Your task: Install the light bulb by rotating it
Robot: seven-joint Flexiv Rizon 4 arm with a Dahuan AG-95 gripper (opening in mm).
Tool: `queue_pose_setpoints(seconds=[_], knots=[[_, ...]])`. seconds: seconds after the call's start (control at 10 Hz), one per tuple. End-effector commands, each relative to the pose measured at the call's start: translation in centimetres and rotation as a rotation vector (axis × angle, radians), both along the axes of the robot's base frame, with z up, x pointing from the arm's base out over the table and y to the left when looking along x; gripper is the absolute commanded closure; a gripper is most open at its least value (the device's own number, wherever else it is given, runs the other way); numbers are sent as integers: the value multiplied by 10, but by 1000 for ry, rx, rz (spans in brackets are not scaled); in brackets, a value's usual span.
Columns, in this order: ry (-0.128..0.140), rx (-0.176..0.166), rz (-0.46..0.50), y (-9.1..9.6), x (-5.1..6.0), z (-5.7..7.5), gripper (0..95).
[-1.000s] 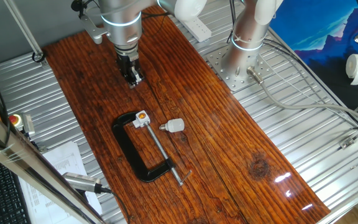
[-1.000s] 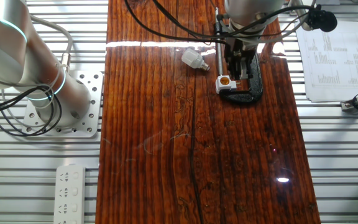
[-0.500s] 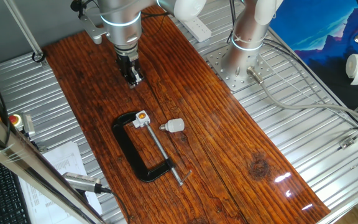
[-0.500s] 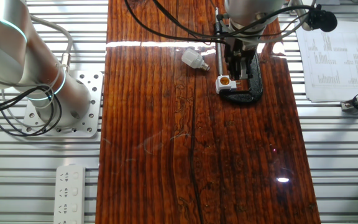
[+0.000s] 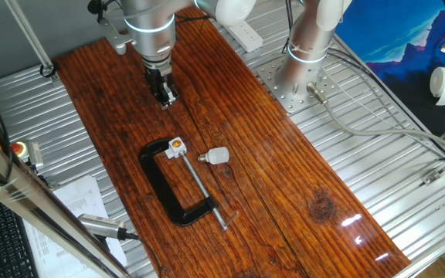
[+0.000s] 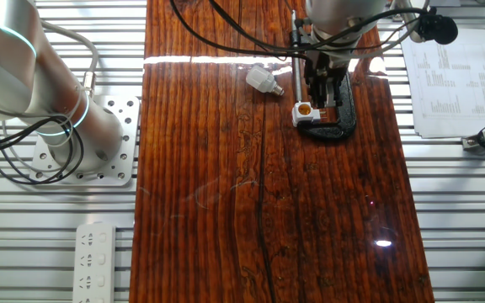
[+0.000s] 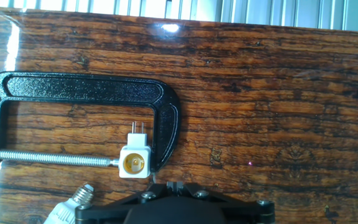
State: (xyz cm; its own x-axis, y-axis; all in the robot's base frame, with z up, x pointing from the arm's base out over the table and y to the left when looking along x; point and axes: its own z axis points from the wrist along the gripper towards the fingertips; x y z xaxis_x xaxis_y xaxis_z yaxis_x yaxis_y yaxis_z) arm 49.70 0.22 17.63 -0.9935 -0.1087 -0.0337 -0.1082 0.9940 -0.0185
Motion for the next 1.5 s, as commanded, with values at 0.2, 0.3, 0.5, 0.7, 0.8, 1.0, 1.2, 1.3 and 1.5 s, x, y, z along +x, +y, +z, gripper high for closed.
queue_pose_setpoints(seconds=[0.2, 0.3, 0.5, 0.7, 0.8, 1.0, 1.2, 1.3, 1.5], knots=[[3, 0, -4, 0, 0, 0, 950], [3, 0, -4, 0, 0, 0, 950], [5, 0, -5, 0, 0, 0, 950], [5, 0, -8, 0, 0, 0, 950], [3, 0, -9, 0, 0, 0, 950], [2, 0, -11, 1, 0, 0, 950], [3, -1, -9, 3, 0, -1, 950], [-1, -1, -11, 10, 1, -4, 950], [-8, -1, -32, 30, 2, -11, 950]])
